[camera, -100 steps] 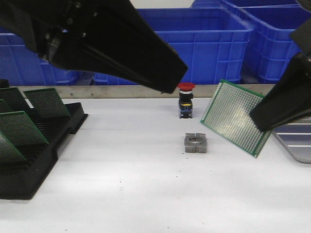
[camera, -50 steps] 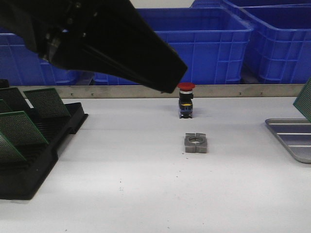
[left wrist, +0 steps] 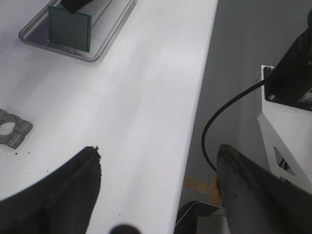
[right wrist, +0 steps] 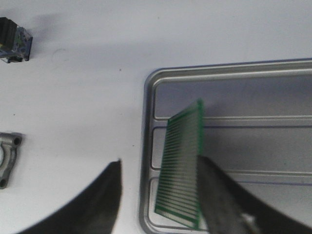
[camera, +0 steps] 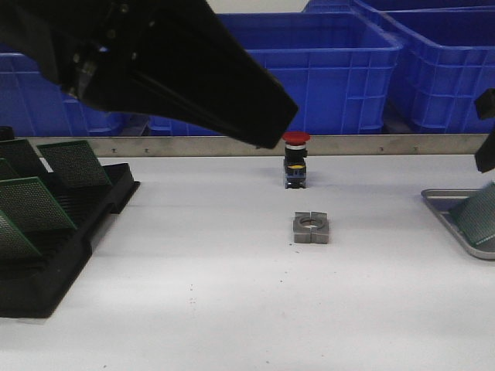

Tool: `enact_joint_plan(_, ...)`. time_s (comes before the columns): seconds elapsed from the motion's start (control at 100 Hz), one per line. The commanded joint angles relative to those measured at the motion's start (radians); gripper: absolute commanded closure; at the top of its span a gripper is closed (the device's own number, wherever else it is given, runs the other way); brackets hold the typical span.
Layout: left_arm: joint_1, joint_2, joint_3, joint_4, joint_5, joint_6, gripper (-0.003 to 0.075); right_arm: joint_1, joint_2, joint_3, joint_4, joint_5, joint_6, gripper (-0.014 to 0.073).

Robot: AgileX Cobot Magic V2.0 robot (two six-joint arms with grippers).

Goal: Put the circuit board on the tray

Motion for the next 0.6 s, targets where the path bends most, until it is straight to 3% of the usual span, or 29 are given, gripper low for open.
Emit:
enact_joint_plan(0.0, -0.009, -0.026, -0.031, -0.044, -0.002, -0.004, 0.0255, -0.006, -0.031, -0.03, 0.01, -0.046, -0.042, -0.0064)
enact_joint_plan(0.27, 0.035, -0.084, -0.031, 0.125, -0.036, -0.004, 0.0255, -0.006, -0.037, -0.03, 0.006, -0.025, -0.057, -0.0039)
enact_joint_plan(0.59, 0.199, -0.167, -0.031, 0.629, 0.043, -0.012, 0.0255, -0.006, -0.037, -0.03, 0.006, 0.021, -0.057, -0.0039)
